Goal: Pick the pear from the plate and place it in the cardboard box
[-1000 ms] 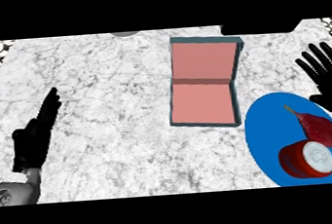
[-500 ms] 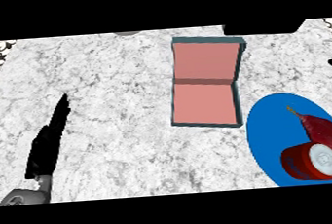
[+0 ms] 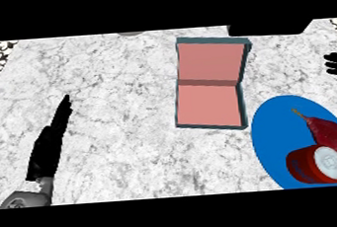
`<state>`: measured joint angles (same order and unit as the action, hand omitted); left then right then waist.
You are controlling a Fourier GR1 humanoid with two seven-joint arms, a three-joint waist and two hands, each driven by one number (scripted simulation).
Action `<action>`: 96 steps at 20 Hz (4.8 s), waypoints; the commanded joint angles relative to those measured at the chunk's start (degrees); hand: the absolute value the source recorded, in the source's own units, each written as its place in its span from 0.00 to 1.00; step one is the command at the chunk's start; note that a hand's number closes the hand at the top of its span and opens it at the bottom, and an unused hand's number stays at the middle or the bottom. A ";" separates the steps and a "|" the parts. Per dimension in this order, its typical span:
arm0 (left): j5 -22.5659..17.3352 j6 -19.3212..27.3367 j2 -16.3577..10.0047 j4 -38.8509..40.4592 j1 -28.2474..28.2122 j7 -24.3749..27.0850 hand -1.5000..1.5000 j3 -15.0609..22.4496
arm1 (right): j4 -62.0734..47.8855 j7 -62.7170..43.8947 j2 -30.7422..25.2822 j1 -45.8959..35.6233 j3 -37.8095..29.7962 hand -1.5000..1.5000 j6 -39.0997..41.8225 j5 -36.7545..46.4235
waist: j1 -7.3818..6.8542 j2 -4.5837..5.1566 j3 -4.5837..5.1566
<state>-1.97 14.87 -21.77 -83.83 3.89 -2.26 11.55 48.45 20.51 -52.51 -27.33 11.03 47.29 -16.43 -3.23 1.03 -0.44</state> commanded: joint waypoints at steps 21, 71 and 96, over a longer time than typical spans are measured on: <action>0.57 -1.69 0.03 -2.16 -2.11 -0.96 0.50 -1.91 | -9.83 25.15 2.87 -2.77 15.96 0.00 -2.42 21.21 | 1.61 -0.61 0.34; 4.07 -5.61 2.57 -4.10 -0.85 -1.68 0.50 -3.26 | -23.97 28.82 8.04 -22.87 25.23 1.00 -46.00 38.58 | -3.06 0.62 0.18; 4.21 -5.21 2.67 -3.00 -1.51 -2.84 0.50 -5.90 | -29.28 49.09 14.05 -37.70 12.34 1.00 -25.59 26.23 | 0.87 -0.51 0.35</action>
<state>2.74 10.00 -18.56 -86.44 2.92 -4.78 6.52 17.80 60.60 -39.74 -64.39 24.21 10.48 11.66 -2.93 0.80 -0.13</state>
